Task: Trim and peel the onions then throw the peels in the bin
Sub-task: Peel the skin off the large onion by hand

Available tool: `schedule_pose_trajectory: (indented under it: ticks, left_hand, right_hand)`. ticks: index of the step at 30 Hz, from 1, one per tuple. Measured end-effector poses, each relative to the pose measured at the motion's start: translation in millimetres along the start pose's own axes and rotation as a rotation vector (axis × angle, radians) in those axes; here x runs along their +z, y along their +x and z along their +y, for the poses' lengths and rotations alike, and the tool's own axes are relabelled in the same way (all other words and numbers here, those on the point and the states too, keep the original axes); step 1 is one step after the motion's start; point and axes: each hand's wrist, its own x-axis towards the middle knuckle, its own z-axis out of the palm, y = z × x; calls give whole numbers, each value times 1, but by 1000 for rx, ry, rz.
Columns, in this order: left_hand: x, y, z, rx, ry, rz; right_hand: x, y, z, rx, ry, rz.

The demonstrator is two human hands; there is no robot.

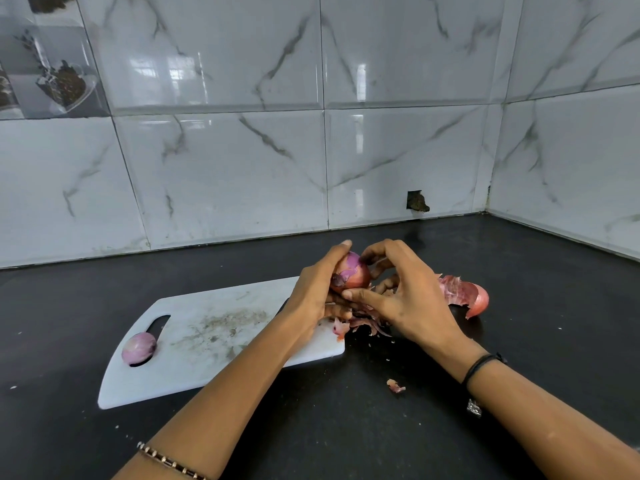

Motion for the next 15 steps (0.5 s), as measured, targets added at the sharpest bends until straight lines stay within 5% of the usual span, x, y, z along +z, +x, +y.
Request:
schedule_pose_trajectory:
  ticks: [7,15]
  left_hand:
    - [-3,-1,2,-38,41,-52]
    - [-11,-6,11,-106,-211,-97]
  right_hand:
    - [1,0,3,67,39,-13]
    - [0,2,7,253,223,-46]
